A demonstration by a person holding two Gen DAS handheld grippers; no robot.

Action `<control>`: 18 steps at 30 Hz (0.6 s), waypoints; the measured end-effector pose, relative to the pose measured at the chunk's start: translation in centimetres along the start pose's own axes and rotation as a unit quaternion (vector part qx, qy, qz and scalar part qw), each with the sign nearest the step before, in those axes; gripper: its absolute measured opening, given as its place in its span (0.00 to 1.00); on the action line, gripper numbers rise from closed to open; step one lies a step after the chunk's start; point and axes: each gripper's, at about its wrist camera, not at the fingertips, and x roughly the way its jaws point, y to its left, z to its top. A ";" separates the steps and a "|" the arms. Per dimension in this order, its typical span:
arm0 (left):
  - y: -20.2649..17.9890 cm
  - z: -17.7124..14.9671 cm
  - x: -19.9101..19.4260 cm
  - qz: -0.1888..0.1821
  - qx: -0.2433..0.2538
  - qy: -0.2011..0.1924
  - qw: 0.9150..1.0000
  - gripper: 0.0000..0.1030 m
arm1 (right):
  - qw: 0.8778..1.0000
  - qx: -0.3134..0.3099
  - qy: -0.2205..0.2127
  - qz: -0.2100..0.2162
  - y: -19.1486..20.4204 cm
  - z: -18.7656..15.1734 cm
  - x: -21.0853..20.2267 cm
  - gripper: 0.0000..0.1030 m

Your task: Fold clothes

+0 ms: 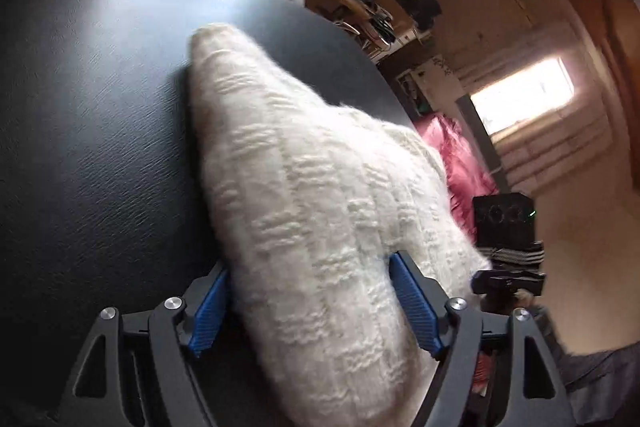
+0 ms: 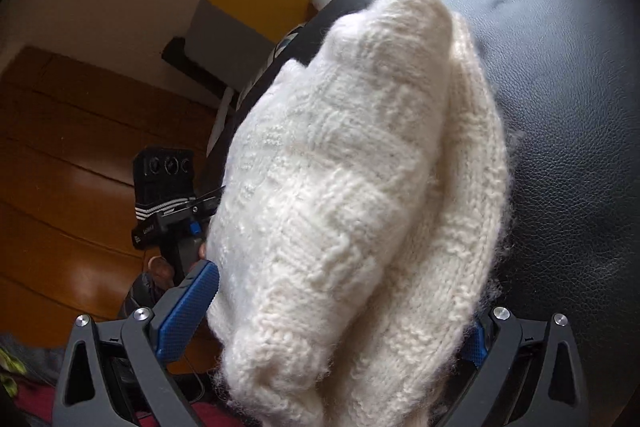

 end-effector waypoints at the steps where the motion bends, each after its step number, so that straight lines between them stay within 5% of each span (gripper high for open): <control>1: -0.3 0.0 0.2 0.004 0.003 -0.002 1.000 0.70 | 1.000 0.000 -0.003 -0.008 0.1 -0.2 -0.1 0.96; 4: -1.1 -0.2 0.8 0.015 0.011 -0.009 1.000 0.51 | 0.999 0.001 -0.012 -0.030 0.2 -0.9 -0.3 0.79; 7: -2.4 -0.9 0.9 0.024 0.019 -0.026 0.999 0.43 | 0.998 -0.007 -0.025 -0.052 0.3 -1.6 -0.7 0.66; 18: -8.5 0.0 1.2 -0.040 0.062 -0.055 0.996 0.41 | 0.993 -0.044 -0.092 -0.057 2.1 -4.2 -4.4 0.59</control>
